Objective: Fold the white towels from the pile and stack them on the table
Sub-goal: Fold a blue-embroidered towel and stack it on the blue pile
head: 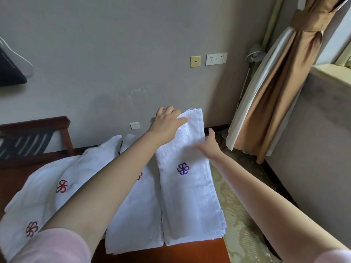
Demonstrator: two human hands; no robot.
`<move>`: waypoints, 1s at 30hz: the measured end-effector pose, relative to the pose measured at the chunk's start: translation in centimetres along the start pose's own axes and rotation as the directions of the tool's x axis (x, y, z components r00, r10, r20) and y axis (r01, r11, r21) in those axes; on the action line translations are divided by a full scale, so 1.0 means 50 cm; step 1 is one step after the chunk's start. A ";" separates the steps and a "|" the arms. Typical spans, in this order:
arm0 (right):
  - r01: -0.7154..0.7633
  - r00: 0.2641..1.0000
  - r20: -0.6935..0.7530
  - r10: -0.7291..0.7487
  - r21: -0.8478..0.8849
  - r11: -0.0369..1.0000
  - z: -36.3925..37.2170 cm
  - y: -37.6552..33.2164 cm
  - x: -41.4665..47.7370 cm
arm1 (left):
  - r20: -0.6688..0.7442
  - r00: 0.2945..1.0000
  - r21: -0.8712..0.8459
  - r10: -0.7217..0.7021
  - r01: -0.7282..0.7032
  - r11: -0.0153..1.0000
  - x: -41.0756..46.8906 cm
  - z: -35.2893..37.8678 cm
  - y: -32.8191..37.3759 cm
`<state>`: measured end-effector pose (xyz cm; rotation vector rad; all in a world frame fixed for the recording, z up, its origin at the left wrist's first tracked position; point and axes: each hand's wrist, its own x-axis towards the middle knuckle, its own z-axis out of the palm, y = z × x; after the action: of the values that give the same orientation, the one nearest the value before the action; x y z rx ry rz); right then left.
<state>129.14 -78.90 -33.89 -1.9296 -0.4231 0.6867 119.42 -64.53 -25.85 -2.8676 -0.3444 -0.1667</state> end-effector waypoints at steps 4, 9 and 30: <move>-0.099 0.984 0.168 0.056 0.256 0.962 -0.001 -0.017 0.079 | 0.069 0.997 -0.026 0.027 -0.026 0.999 0.071 0.049 -0.044; -0.170 0.968 0.234 0.092 0.339 0.926 0.024 0.008 0.182 | 0.125 0.990 -0.044 0.066 -0.061 0.997 0.156 0.140 -0.074; -0.199 0.960 -0.213 0.183 -0.055 0.979 0.095 0.105 0.245 | 0.531 0.591 -0.564 -0.607 0.781 0.268 0.092 0.369 -0.085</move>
<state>135.67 -70.95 -43.63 -2.1086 -0.1354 0.5909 124.36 -54.78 -42.00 -3.2141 -2.1164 -0.1872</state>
